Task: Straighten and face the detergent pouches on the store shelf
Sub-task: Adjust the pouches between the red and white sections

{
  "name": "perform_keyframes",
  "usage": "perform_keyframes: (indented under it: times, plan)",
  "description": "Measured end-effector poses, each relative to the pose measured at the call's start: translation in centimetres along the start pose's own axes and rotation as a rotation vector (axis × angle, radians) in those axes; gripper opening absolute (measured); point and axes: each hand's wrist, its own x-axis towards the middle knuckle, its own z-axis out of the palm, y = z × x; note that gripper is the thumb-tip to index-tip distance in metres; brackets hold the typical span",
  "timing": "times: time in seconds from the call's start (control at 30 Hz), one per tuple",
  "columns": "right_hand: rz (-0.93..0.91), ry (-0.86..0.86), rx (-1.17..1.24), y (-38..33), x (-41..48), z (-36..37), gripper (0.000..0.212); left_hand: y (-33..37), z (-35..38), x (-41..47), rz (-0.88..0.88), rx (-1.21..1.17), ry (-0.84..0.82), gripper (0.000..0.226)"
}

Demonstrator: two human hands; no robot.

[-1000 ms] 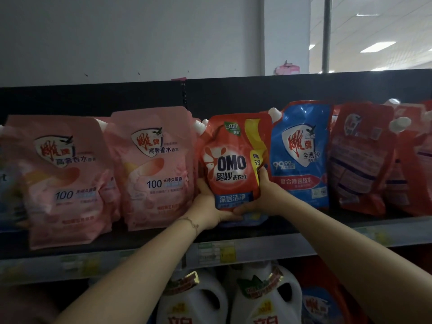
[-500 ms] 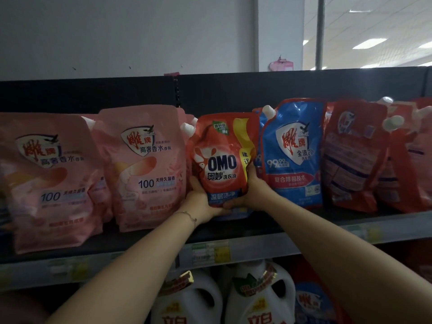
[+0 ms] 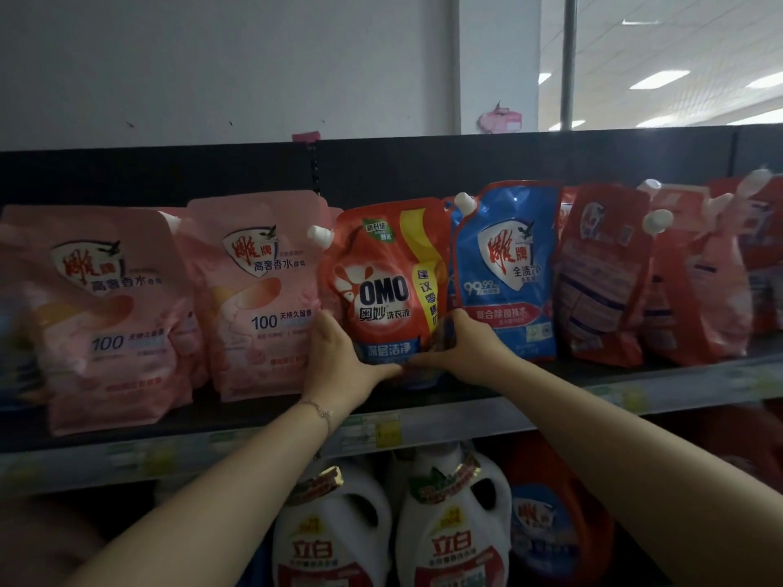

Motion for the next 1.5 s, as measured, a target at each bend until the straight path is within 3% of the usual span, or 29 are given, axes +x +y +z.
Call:
perform_keyframes:
  times: [0.07, 0.2, 0.37, 0.6, 0.8, 1.03, 1.33, 1.5]
  plan:
    - [-0.012, 0.043, -0.010, 0.4, -0.4, -0.7, 0.069, 0.3, -0.1, -0.4, 0.011, 0.055, 0.048, 0.077]
    - [-0.040, 0.102, -0.154, 1.5, -0.8, -2.0, 0.040, 2.1, 0.5, -1.6, 0.032, 0.110, -0.020, 0.037]
    - [-0.059, 0.132, -0.178, 3.2, -1.4, -3.1, 0.029, 4.4, 2.8, -2.4, 0.172, 0.155, -0.138, 0.022]
    - [-0.079, 0.195, -0.243, 6.2, -1.9, -5.6, 0.033, 6.8, 6.3, -2.3, 0.323, 0.225, -0.233, 0.022]
    - [-0.135, 0.246, -0.276, 9.3, -1.6, -7.4, 0.049, 9.0, 10.8, -1.0, 0.085, 0.071, -0.207, 0.039]
    - [-0.156, 0.287, -0.352, 10.8, 0.4, -6.7, 0.049, 10.3, 14.5, 0.5, -0.062, 0.089, -0.168, 0.055]
    - [-0.196, 0.313, -0.178, 12.7, 1.3, -6.3, 0.049, 9.1, 16.0, 1.0, -0.038, -0.004, -0.067, 0.059]
    - [-0.229, 0.344, -0.172, 12.8, 1.0, -6.1, 0.038, 9.0, 16.0, 0.8, 0.003, -0.040, -0.059, 0.050]
